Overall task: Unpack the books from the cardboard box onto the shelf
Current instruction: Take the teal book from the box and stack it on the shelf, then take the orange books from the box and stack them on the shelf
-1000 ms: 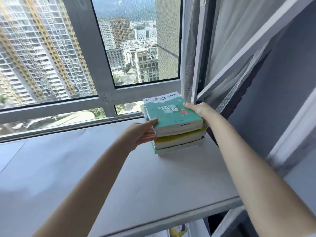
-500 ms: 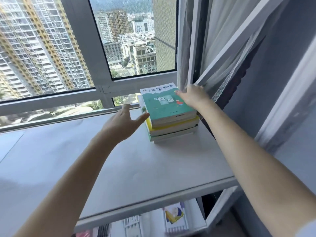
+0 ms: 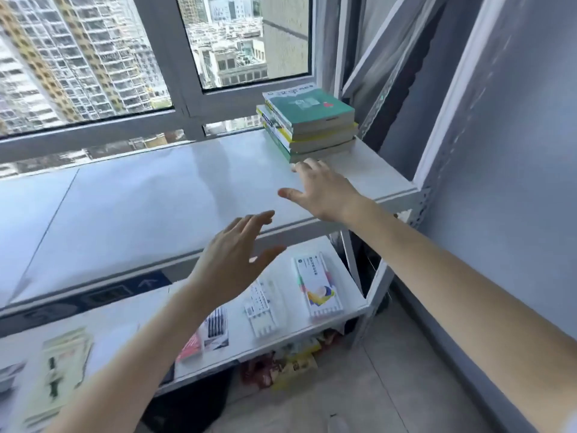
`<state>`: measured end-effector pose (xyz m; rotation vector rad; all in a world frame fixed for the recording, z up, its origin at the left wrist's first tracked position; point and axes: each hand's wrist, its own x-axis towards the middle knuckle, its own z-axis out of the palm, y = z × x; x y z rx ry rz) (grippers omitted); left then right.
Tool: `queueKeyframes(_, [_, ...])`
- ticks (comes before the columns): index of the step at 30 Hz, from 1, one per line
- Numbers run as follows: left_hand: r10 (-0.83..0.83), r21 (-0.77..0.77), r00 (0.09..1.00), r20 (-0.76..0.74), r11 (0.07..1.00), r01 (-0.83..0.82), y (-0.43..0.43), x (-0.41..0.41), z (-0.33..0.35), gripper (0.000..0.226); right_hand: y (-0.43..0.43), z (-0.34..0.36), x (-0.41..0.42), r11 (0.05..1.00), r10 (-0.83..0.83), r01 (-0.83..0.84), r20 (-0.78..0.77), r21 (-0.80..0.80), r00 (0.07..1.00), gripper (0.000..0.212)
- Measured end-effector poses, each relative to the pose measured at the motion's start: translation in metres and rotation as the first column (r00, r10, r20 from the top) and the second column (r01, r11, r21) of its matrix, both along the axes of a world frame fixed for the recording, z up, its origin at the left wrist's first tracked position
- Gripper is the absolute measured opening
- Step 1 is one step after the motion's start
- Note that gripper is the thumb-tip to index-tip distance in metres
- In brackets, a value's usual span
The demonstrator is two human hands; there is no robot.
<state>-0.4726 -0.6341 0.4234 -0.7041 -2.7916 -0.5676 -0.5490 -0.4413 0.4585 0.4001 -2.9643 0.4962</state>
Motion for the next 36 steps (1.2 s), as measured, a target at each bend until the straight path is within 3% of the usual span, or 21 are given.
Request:
queueKeyframes(3, [-0.089,-0.044,0.995,0.041,0.995,0.091,-0.023,0.043,-0.031,0.067,-0.013,-0.028,0.056,0.999,-0.032,0.031,0.079,0.013,0.996,0.062])
queueKeyframes(8, [-0.096,-0.296,0.958,0.269,0.939,0.177,-0.049,0.099,-0.094,0.080,-0.021,-0.083,0.141,0.987,-0.159,0.156,0.234,0.033,0.959,0.064])
queueKeyframes(13, [-0.118,-0.369,0.923,0.367,0.892,0.261,-0.037,0.144,-0.127,0.080,0.009,-0.133,0.226,0.947,-0.312,0.234,0.465,0.220,0.828,0.052])
queueKeyframes(15, [-0.148,-0.384,0.916,0.373,0.874,0.298,-0.019,0.165,-0.131,0.083,0.035,-0.147,0.266,0.918,-0.398,0.328,0.516,0.224,0.759,0.061])
queueKeyframes(18, [-0.198,-0.379,0.899,0.390,0.856,0.353,0.023,0.201,-0.135,0.086,0.080,-0.157,0.323,0.873,-0.485,0.422,0.515,0.242,0.707,0.070])
queueKeyframes(23, [-0.353,-0.392,0.860,0.367,0.780,0.488,0.118,0.280,-0.140,0.079,0.170,-0.170,0.435,0.797,-0.576,0.573,0.527,0.192,0.625,0.063])
queueKeyframes(31, [-0.582,-0.393,0.704,0.406,0.585,0.710,0.285,0.418,-0.155,0.076,0.293,-0.197,0.636,0.576,-0.689,0.808,0.606,0.123,0.399,0.065])
queueKeyframes(36, [-0.689,-0.357,0.604,0.400,0.490,0.795,0.375,0.467,-0.159,0.078,0.352,-0.212,0.714,0.446,-0.717,0.887,0.639,0.115,0.278,0.064])
